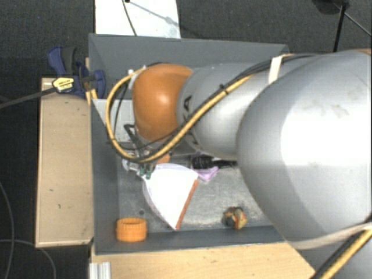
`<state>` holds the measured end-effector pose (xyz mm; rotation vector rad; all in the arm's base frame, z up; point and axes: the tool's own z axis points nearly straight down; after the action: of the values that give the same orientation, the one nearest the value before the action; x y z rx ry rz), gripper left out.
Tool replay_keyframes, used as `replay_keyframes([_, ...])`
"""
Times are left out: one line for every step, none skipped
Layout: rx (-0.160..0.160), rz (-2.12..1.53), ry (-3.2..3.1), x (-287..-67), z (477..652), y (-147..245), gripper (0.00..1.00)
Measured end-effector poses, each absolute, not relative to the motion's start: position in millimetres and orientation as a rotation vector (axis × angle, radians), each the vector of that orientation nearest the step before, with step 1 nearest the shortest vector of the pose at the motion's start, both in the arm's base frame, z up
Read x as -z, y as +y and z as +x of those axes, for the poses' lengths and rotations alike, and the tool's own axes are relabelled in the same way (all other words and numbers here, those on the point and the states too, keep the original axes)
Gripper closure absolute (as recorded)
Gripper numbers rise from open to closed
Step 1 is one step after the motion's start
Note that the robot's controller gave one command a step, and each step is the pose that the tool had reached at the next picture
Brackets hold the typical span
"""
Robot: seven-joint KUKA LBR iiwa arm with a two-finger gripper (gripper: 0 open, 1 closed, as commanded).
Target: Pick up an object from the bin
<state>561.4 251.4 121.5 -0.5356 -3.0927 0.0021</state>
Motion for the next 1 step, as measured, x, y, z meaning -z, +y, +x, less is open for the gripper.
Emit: replay_keyframes([0.003,-0.536,-3.097,-140.8,562.3,251.8,1.00])
